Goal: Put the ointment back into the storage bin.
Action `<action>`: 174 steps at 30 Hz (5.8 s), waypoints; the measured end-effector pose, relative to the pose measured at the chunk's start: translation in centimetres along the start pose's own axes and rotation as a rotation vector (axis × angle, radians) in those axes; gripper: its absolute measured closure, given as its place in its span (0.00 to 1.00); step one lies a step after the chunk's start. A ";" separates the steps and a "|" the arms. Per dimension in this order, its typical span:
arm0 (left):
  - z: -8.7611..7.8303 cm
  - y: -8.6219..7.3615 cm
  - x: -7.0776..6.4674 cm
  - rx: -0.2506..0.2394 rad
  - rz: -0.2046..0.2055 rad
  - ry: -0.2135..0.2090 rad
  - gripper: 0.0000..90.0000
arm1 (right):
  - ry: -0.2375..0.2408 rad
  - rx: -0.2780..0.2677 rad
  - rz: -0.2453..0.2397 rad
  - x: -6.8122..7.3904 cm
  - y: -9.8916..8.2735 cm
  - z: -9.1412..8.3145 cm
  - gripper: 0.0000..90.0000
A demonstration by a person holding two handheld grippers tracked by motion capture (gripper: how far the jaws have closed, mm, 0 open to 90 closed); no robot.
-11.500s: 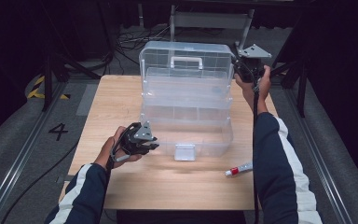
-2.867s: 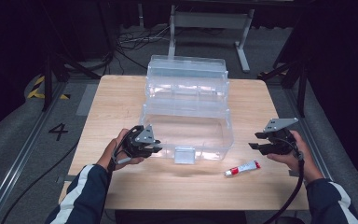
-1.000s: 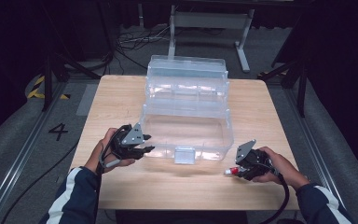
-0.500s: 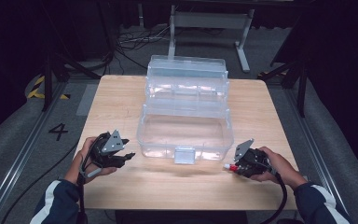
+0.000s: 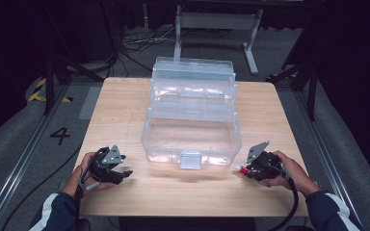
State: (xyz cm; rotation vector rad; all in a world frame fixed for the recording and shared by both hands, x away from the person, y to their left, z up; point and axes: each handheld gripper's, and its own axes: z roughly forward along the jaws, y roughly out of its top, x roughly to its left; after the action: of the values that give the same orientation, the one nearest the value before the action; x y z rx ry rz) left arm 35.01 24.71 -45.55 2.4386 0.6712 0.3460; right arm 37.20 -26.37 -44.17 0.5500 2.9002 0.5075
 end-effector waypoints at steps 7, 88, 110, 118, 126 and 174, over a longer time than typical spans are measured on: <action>1.3 -1.1 0.1 -0.001 -0.061 0.018 0.30 | -0.045 -0.074 0.052 -0.6 -1.0 -1.3 0.79; 2.1 -2.5 1.0 -0.105 -0.162 -0.012 0.18 | -0.193 -0.289 -0.145 -2.1 12.7 -9.4 0.79; 2.1 -2.5 1.0 -0.105 -0.161 -0.011 0.18 | -0.111 -0.176 -0.199 -2.1 16.5 -5.0 0.79; 2.1 -2.5 1.0 -0.105 -0.161 -0.010 0.18 | -0.082 -0.094 -0.216 -2.5 16.8 -2.9 0.79; 2.1 -2.5 1.0 -0.105 -0.161 -0.010 0.18 | -0.051 -0.032 -0.208 -3.0 16.7 -1.4 0.79; 2.1 -2.5 1.0 -0.105 -0.162 -0.010 0.18 | 0.074 0.154 -0.271 -2.7 17.6 1.9 0.82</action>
State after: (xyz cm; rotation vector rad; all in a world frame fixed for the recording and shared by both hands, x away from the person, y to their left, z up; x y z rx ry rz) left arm 35.70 25.98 -48.65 2.2684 0.8187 0.2959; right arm 45.90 -11.47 -39.51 0.1518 3.0343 0.2735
